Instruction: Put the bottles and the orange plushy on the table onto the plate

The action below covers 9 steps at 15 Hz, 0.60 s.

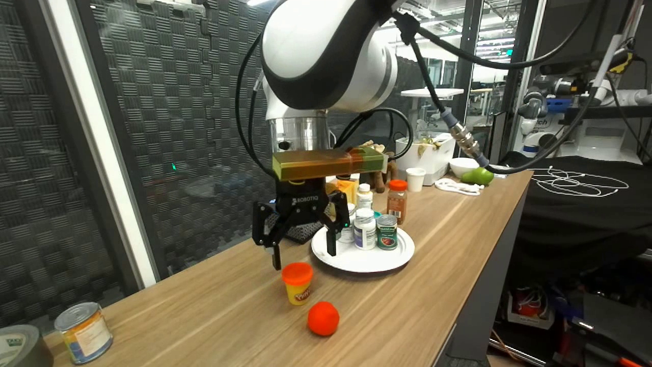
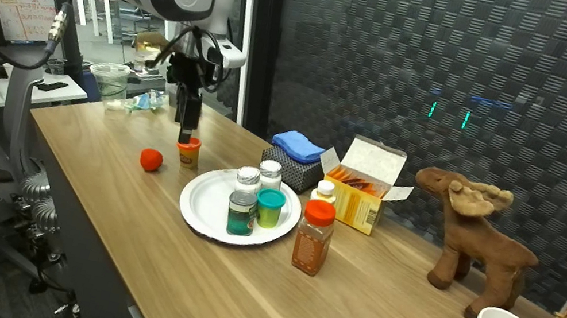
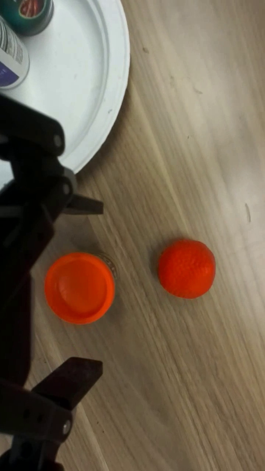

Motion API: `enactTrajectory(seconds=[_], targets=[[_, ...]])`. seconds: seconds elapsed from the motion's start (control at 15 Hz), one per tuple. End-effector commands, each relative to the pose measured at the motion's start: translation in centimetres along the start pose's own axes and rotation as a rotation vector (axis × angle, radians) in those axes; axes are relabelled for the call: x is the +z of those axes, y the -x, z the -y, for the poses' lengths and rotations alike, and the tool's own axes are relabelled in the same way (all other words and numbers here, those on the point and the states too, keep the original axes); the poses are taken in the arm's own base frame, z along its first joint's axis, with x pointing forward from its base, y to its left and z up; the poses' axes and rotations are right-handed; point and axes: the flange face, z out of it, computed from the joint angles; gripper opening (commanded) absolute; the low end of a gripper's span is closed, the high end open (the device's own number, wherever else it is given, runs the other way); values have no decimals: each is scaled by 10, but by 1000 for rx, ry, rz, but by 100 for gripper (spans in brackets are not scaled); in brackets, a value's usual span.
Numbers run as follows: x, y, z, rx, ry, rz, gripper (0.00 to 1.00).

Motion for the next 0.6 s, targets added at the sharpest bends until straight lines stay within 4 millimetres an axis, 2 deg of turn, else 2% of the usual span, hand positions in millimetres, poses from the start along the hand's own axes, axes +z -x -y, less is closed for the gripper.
enactTrajectory(seconds=[0.0, 0.53], targets=[[0, -8, 17, 18, -25, -12, 100], [19, -18, 21, 26, 12, -20, 100]])
